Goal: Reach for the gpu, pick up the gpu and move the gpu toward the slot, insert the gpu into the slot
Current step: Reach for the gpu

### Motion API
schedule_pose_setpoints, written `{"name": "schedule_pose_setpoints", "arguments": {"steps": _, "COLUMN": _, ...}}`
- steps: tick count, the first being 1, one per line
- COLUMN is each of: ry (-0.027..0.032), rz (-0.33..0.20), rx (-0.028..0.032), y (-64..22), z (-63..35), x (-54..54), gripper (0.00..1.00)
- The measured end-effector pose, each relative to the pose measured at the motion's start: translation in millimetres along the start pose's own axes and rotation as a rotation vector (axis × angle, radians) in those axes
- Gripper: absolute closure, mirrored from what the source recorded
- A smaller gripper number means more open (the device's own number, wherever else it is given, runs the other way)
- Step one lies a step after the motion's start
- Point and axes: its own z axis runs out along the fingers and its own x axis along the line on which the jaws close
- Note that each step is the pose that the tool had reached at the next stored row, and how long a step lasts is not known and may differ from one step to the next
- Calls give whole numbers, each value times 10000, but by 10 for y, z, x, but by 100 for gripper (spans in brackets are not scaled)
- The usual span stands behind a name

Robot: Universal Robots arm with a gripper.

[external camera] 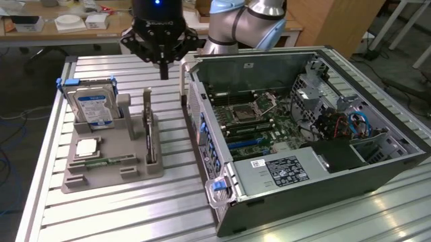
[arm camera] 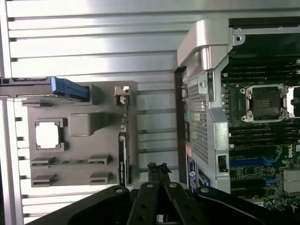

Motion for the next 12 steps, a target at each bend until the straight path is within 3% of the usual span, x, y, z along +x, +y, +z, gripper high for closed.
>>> {"name": "schedule_pose_setpoints", "arguments": {"steps": 12, "ry": 0, "rz": 0, "rx": -1, "y": -39, "z": -2, "x": 485, "gripper": 90}}
